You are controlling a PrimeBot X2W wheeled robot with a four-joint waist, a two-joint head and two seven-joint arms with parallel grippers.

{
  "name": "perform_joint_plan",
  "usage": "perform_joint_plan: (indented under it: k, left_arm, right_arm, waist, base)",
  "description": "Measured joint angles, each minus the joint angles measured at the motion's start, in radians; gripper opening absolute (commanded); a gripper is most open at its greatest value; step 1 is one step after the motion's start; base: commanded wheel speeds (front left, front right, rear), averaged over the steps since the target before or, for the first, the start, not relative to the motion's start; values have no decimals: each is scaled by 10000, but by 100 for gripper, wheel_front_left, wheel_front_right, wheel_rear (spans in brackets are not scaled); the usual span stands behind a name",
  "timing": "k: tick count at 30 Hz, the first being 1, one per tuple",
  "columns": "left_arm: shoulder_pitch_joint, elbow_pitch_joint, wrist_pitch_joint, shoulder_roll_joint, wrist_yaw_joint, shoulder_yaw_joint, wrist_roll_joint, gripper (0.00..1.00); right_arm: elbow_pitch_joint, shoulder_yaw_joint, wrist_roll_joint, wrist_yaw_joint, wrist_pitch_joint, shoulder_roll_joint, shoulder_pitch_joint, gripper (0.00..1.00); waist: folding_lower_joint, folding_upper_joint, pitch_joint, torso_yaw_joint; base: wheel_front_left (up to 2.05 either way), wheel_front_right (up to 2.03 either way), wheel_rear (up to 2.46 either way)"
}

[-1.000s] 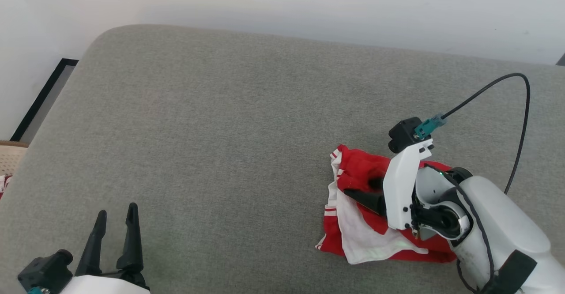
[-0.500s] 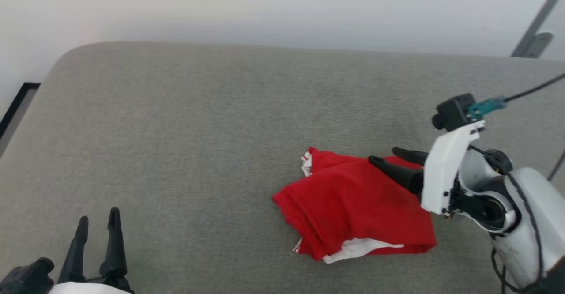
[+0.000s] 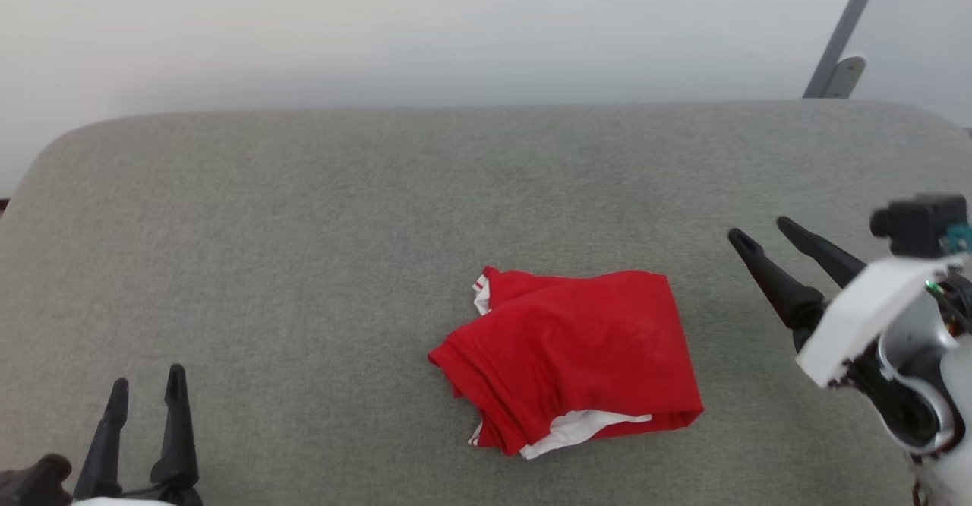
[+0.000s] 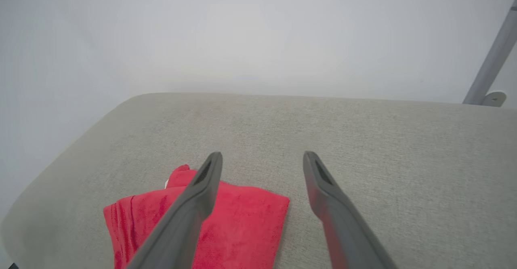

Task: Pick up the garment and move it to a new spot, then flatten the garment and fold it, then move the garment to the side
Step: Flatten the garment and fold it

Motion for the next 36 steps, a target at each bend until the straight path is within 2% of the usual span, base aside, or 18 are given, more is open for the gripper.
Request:
perform_joint_plan:
  k: [4,17,26,36]
  left_arm:
    - [280,-105,-2,33,0,211,261,100]
    - [924,-251,0,140,0,324,1012,100]
    - [992,-42,-2,244,0,-6,1127,100]
    - [1026,161,0,318,-2,-222,1127,100]
  right_arm:
    - [48,-56,-510,0,-1398,-130,638,100]
    - [978,-77,-1722,0,-4775,-115,2014,100]
    - [1415,-376,-2094,0,-5336,280,2669,100]
    - [803,-1609,-2608,0,-5386,1116,3649,100]
  waist:
    - [0,0,-234,-215]
    - [0,0,-778,-755]
    - [0,0,-1043,-760]
    - [0,0,-1113,-634]
  base:
    - [0,0,0]
    - [0,0,0]
    - [0,0,0]
    - [0,0,0]
